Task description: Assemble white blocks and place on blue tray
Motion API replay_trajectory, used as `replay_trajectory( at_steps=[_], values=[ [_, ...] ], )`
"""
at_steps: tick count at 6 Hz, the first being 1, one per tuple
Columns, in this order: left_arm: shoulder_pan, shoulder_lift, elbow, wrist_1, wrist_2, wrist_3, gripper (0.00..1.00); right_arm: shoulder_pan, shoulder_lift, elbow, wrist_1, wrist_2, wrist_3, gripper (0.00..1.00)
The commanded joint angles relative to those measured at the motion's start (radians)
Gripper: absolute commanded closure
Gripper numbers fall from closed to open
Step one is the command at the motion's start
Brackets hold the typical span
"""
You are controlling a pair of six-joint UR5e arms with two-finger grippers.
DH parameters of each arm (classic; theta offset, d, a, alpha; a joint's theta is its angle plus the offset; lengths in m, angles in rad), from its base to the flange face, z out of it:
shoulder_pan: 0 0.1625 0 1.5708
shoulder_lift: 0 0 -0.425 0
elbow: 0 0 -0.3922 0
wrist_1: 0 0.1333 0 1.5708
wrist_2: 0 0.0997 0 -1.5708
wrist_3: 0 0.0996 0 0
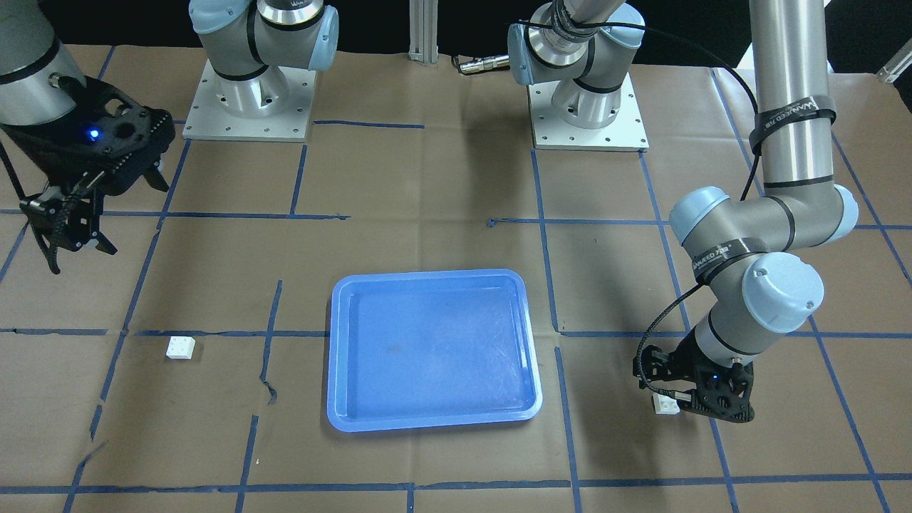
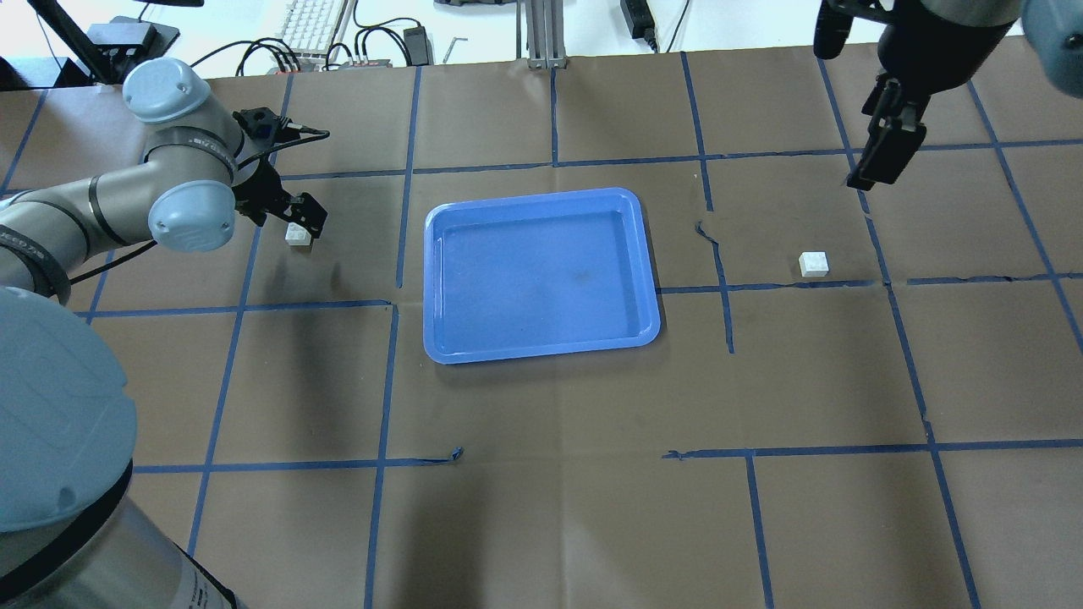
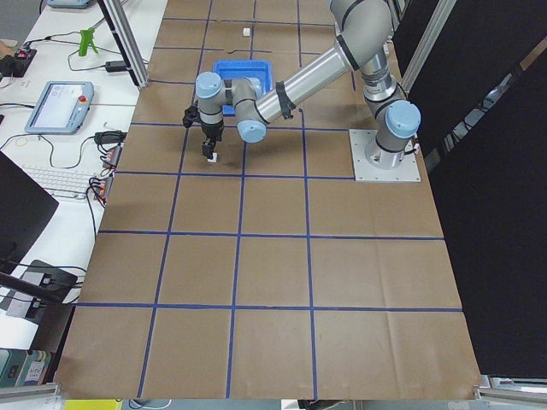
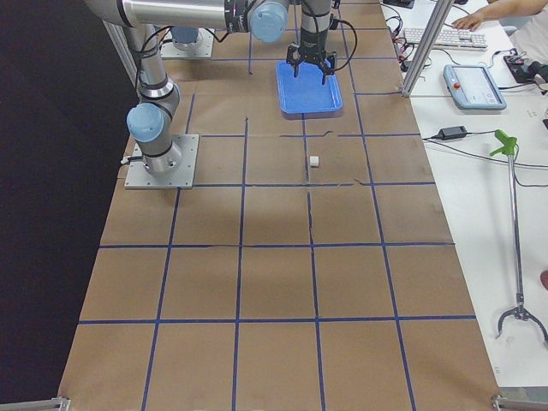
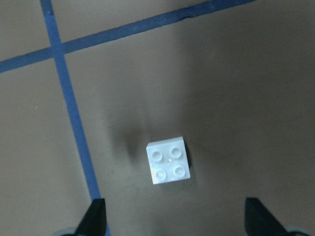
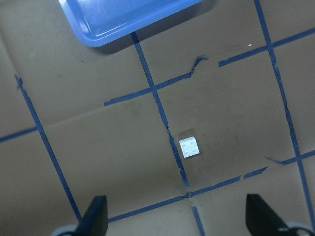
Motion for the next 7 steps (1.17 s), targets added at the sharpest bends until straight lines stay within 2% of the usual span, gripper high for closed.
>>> replay_trajectory(
  at_steps=[1, 2, 3, 4, 5, 6, 7],
  values=[
    [0.002, -0.019, -0.006, 0.022, -0.013, 0.003, 0.00, -0.087, 0.063, 0.000, -0.056, 0.075, -0.400, 0.00],
    [0.002, -0.025, -0.006, 0.017, -0.010, 0.003, 0.01, -0.142, 0.109, 0.002, -0.056, 0.152, -0.470, 0.00],
    [0.002, -0.030, -0.008, 0.018, -0.010, 0.003, 0.14, -0.188, 0.173, 0.006, -0.054, 0.231, -0.518, 0.00],
    [0.003, -0.030, -0.008, 0.018, -0.010, 0.003, 0.40, -0.233, 0.217, 0.021, -0.059, 0.293, -0.558, 0.00],
    [0.003, -0.028, -0.008, 0.021, -0.010, 0.004, 0.54, -0.253, 0.249, 0.051, -0.077, 0.304, -0.567, 0.00],
    [0.003, -0.028, -0.006, 0.023, -0.008, 0.012, 0.76, -0.268, 0.274, 0.090, -0.134, 0.388, -0.567, 0.00],
    [0.003, -0.016, 0.001, 0.025, -0.008, 0.017, 0.96, -0.290, 0.304, 0.151, -0.213, 0.428, -0.567, 0.00]
  ],
)
